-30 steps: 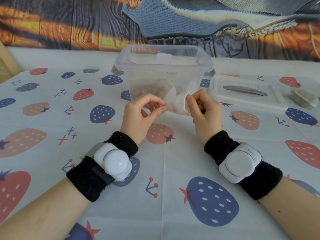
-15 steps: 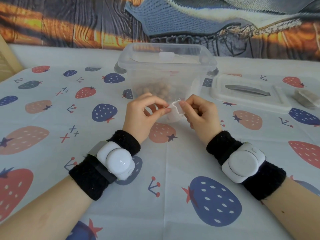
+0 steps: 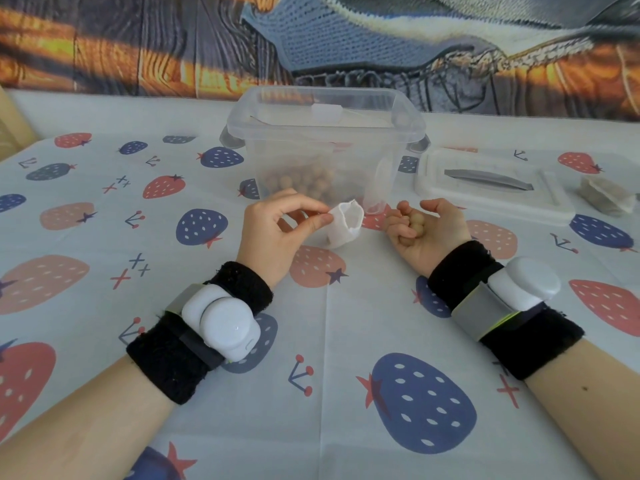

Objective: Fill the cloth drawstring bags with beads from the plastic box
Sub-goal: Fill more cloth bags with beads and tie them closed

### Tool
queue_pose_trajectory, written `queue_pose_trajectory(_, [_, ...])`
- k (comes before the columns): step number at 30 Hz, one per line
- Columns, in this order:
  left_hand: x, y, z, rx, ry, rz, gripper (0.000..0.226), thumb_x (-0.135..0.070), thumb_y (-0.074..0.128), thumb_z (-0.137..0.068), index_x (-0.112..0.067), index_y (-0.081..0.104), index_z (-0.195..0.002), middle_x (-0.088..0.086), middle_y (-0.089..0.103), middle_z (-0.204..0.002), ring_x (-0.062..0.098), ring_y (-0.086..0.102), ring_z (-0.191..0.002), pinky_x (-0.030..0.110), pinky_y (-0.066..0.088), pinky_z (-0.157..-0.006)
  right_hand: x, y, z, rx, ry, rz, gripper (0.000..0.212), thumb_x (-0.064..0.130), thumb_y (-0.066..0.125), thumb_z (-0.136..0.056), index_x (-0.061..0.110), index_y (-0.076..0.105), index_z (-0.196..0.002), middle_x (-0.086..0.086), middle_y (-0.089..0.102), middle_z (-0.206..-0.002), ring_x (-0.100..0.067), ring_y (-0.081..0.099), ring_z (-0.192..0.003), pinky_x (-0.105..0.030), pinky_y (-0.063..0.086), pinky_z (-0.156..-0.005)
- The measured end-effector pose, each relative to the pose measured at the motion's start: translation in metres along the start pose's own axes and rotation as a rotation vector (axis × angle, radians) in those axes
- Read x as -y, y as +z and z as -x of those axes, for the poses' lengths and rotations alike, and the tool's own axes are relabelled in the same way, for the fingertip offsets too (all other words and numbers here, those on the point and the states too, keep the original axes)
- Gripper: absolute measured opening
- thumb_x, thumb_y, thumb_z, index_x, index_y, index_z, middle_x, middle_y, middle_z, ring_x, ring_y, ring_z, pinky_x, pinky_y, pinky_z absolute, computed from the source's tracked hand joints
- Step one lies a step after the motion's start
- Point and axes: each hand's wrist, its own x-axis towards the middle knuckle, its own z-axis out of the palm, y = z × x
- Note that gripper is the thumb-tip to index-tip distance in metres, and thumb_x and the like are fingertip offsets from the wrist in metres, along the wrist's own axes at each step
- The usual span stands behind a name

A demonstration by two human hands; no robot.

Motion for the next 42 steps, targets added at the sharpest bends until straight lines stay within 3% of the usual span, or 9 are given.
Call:
queue_pose_trajectory(6, [0.0, -0.001, 0.0, 0.007, 0.021, 0.002, 0.013, -0.008, 0.074, -0.077, -0.021, 0.069, -0.08, -0.013, 0.062, -0.077, 0.003, 0.055, -0.067, 0.009, 0.038, -0.061, 0.0, 0.001, -0.004, -0.026, -0.008, 0.0, 0.01, 0.004, 0.036, -0.078, 0.01, 0.041, -0.071, -0.002, 0.036, -0.049, -0.012, 0.031, -0.034, -0.016, 0.022, -0.029])
queue_pose_trajectory(9, [0.001, 0.0, 0.0, 0.006, 0.019, -0.009, 0.012, -0.01, 0.073, -0.078, -0.021, 0.069, -0.08, -0.013, 0.062, -0.076, 0.003, 0.055, -0.068, 0.01, 0.038, -0.06, -0.001, 0.001, -0.007, -0.023, 0.022, 0.115, 0.04, 0.032, 0.033, -0.1, 0.009, 0.043, -0.069, 0.001, 0.033, -0.045, -0.007, 0.029, -0.031, -0.014, 0.018, -0.027])
queue_pose_trajectory(18, [0.003, 0.0, 0.0, 0.018, 0.015, -0.013, 0.011, -0.012, 0.073, -0.079, -0.021, 0.069, -0.08, -0.014, 0.061, -0.076, 0.005, 0.055, -0.067, 0.015, 0.041, -0.059, 0.0, 0.002, 0.004, 0.138, 0.217, 0.236, 0.075, 0.078, 0.018, -0.082, 0.015, 0.026, -0.042, 0.004, 0.012, -0.049, -0.008, 0.008, -0.045, -0.019, 0.014, -0.03])
queue_pose_trajectory(22, [0.004, -0.001, -0.001, 0.023, 0.021, -0.017, 0.01, -0.013, 0.073, -0.079, -0.022, 0.069, -0.081, -0.015, 0.062, -0.077, 0.006, 0.056, -0.067, 0.022, 0.046, -0.058, 0.002, 0.003, 0.007, 0.111, 0.252, 0.207, 0.048, 0.051, 0.043, -0.082, 0.013, 0.035, -0.055, 0.001, 0.024, -0.057, -0.01, 0.022, -0.042, -0.018, 0.017, -0.032])
queue_pose_trajectory(26, [0.004, 0.0, -0.001, 0.023, 0.02, 0.001, 0.01, -0.014, 0.072, -0.079, -0.023, 0.069, -0.081, -0.017, 0.061, -0.075, 0.007, 0.056, -0.067, 0.027, 0.048, -0.058, 0.0, 0.004, 0.009, 0.086, 0.214, 0.146, 0.008, 0.017, 0.039, -0.065, 0.009, 0.042, -0.064, -0.002, 0.028, -0.063, -0.012, 0.028, -0.042, -0.017, 0.021, -0.031])
queue_pose_trajectory(30, [0.004, 0.0, -0.001, 0.024, 0.016, 0.002, 0.012, -0.013, 0.073, -0.079, -0.024, 0.069, -0.08, -0.017, 0.061, -0.075, 0.007, 0.056, -0.067, 0.026, 0.048, -0.059, -0.002, 0.002, 0.001, 0.017, 0.2, 0.172, 0.027, 0.02, 0.038, -0.092, 0.011, 0.038, -0.067, -0.001, 0.028, -0.059, -0.009, 0.029, -0.038, -0.015, 0.02, -0.027])
queue_pose_trajectory(34, [0.004, 0.0, 0.0, 0.021, 0.016, 0.008, 0.013, -0.014, 0.073, -0.079, -0.026, 0.068, -0.08, -0.02, 0.061, -0.073, 0.006, 0.057, -0.066, 0.022, 0.046, -0.059, -0.01, 0.008, 0.003, 0.052, -0.022, 0.446, 0.044, 0.044, 0.033, -0.098, 0.012, 0.041, -0.069, 0.003, 0.022, -0.055, -0.006, 0.022, -0.037, -0.014, 0.016, -0.027])
queue_pose_trajectory(39, [0.004, 0.0, 0.0, 0.02, 0.02, 0.014, 0.009, -0.014, 0.073, -0.078, -0.022, 0.07, -0.08, -0.017, 0.061, -0.073, 0.006, 0.056, -0.066, 0.018, 0.044, -0.06, -0.023, 0.013, 0.014, 0.157, -0.584, 0.82, 0.015, 0.017, 0.052, -0.095, 0.013, 0.057, -0.081, 0.004, 0.024, -0.048, -0.009, 0.018, -0.041, -0.014, 0.017, -0.041])
queue_pose_trajectory(42, [0.002, 0.001, 0.0, 0.007, 0.011, 0.032, 0.006, -0.014, 0.073, -0.077, -0.02, 0.07, -0.078, -0.012, 0.062, -0.073, 0.005, 0.055, -0.065, 0.018, 0.042, -0.06, -0.03, 0.014, 0.017, 0.309, -0.768, 0.99, 0.007, 0.013, 0.067, -0.083, 0.018, 0.066, -0.087, -0.02, 0.029, -0.051, -0.011, 0.022, -0.042, -0.014, 0.024, -0.039])
